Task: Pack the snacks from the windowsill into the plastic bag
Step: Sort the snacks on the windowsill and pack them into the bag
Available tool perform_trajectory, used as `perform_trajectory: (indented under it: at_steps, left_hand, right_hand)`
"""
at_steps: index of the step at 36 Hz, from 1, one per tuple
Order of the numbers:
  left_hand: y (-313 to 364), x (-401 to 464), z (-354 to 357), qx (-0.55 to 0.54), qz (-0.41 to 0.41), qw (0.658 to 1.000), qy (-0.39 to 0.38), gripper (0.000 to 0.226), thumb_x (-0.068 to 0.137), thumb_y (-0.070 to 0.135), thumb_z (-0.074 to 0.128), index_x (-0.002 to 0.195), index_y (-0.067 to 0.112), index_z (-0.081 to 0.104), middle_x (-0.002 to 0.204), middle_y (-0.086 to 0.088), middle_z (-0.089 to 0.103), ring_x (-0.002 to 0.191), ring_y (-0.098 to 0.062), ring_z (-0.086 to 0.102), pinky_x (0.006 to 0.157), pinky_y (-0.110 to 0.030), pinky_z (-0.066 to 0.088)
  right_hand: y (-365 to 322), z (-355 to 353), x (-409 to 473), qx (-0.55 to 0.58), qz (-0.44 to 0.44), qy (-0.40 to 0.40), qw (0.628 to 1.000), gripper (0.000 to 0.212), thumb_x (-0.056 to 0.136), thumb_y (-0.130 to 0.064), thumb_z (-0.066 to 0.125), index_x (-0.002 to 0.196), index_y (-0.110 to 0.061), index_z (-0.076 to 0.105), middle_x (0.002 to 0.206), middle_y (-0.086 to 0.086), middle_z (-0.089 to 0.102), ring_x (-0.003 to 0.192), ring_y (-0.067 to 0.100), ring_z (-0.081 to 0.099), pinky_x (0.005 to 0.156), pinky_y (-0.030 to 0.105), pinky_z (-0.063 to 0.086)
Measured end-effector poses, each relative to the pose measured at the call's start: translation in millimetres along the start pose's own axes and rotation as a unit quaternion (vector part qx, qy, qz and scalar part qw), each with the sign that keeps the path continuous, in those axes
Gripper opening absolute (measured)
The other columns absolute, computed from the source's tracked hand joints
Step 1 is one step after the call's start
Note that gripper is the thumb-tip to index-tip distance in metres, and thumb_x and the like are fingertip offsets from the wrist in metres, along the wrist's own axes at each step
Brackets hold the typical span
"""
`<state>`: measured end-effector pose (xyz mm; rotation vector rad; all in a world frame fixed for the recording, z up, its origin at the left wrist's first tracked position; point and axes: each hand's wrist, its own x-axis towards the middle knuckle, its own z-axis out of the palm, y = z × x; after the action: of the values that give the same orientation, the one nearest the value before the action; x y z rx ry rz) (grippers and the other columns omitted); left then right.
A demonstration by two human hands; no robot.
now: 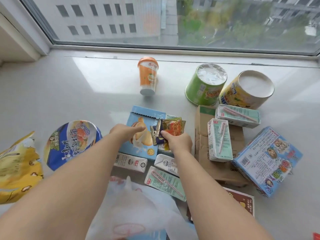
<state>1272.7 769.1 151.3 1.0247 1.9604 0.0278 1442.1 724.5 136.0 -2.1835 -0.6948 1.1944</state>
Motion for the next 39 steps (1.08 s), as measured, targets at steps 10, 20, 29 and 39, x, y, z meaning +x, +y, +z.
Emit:
perform_trajectory:
  at_steps: [10, 20, 29, 39]
  left_hand:
    - [13, -24, -9, -0.071, 0.095, 0.993, -0.009, 0.092, 0.070, 0.085, 0.032, 0.115, 0.008, 0.054, 0.110, -0.011, 0.062, 0.099, -0.029, 0.058, 0.090, -0.038, 0.047]
    - [30, -109, -41, -0.042, 0.242, 0.966, 0.083, 0.045, 0.090, 0.061, 0.040, 0.101, 0.017, 0.046, 0.082, -0.001, 0.056, 0.072, -0.018, 0.056, 0.058, -0.030, 0.044]
    - [-37, -244, -63, -0.176, 0.390, 0.901, 0.070, 0.047, 0.078, 0.060, 0.042, 0.097, 0.018, 0.051, 0.081, -0.001, 0.057, 0.071, -0.012, 0.056, 0.061, -0.031, 0.048]
    - [-184, -312, -41, -0.041, 0.431, 0.836, 0.338, 0.051, 0.084, 0.073, 0.030, 0.099, 0.026, 0.041, 0.062, 0.014, 0.050, 0.048, -0.008, 0.046, 0.042, -0.010, 0.024]
  right_hand:
    - [-11, -16, 7, 0.174, 0.075, -0.182, 0.965, 0.035, 0.067, -0.024, 0.083, 0.094, -0.008, 0.068, 0.084, 0.009, 0.071, 0.075, 0.024, 0.066, 0.070, 0.034, 0.055]
    - [-21, -61, -51, 0.337, -0.019, -0.261, 0.904, 0.042, 0.056, -0.029, 0.085, 0.092, -0.012, 0.074, 0.095, 0.011, 0.074, 0.093, 0.031, 0.066, 0.091, 0.045, 0.051]
    - [-9, -119, -173, 0.322, -0.149, -0.255, 0.900, 0.072, 0.044, -0.033, 0.091, 0.107, -0.011, 0.064, 0.086, 0.005, 0.074, 0.073, 0.021, 0.071, 0.058, 0.032, 0.055]
    - [63, -106, -267, 0.189, -0.060, -0.253, 0.947, 0.034, 0.074, -0.015, 0.077, 0.105, -0.010, 0.066, 0.092, 0.009, 0.074, 0.084, 0.027, 0.070, 0.068, 0.034, 0.053]
